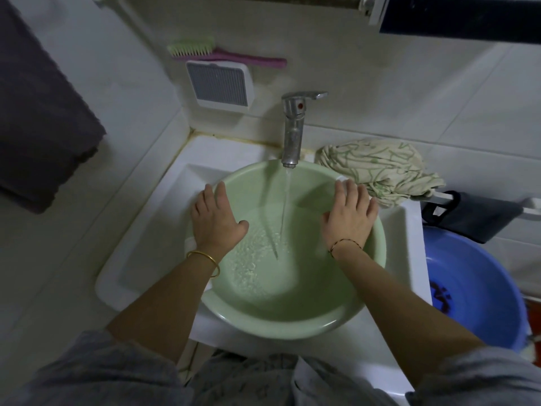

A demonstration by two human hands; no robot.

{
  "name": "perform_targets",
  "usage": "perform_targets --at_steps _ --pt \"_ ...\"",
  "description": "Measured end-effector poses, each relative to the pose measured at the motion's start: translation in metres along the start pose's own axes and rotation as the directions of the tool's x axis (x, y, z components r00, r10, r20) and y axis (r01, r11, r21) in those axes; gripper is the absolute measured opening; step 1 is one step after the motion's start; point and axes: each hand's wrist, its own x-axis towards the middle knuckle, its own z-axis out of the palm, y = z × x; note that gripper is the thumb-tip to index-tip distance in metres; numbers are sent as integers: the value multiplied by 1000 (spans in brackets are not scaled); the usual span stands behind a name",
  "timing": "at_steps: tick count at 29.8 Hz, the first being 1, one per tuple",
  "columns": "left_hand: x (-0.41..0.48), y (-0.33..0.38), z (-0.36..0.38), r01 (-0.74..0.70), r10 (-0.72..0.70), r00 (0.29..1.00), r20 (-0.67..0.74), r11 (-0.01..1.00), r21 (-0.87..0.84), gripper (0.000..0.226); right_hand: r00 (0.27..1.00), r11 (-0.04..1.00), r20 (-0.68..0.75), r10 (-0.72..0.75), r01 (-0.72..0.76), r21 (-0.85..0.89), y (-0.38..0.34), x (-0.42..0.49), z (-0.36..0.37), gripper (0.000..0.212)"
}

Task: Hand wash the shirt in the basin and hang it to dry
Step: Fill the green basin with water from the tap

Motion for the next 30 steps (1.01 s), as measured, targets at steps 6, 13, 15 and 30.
perform_targets --at_steps 6,13,15,30 --pt "0 0 0 4 -4 1000 -4 1000 3 97 1000 1000 4 -4 4 8 2 0 -1 73" --pt "0 0 0 -4 4 1000 -21 1000 1 97 1000 1000 5 -8 8 12 2 0 -1 74" --pt "0 0 0 -5 5 1000 -25 1000 -4 97 1000 1000 7 -7 6 16 2 0 -1 74" --pt "0 0 0 -1 1 1000 -7 1000 30 92 1000 1000 -6 -6 6 13 2 0 1 73"
